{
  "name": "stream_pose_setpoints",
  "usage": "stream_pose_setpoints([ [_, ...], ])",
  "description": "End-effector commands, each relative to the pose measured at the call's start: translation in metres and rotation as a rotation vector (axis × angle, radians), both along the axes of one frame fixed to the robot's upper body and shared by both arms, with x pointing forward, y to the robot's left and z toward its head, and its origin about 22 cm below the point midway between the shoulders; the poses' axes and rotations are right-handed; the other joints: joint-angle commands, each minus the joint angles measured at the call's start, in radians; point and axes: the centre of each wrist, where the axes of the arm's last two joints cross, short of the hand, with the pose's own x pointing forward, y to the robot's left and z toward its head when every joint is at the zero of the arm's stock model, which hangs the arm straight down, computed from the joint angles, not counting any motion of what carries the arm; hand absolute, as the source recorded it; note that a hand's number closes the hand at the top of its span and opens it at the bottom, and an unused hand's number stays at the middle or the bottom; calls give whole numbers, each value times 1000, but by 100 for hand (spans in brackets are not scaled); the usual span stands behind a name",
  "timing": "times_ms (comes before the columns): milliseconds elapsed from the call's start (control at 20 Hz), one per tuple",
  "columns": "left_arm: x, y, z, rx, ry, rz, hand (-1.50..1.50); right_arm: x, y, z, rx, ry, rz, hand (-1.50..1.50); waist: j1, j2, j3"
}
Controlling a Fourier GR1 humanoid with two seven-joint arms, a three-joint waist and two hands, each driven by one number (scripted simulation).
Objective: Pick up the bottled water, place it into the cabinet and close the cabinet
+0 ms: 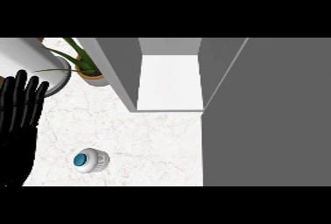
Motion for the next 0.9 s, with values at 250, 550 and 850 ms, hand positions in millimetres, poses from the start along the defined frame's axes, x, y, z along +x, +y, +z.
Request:
stream_pose_setpoints([
  [250,-53,-31,6,-37,7,-411,-150,-28,-1,-12,6,63,15,-150,14,-44,13],
  [550,-100,-32,17,-183,316,-537,-150,-64,0,6,111,216,246,-150,13,-47,13],
  [850,-133,-25,32,-204,342,-562,-150,-87,-9,22,129,201,234,-150,19,-43,13],
])
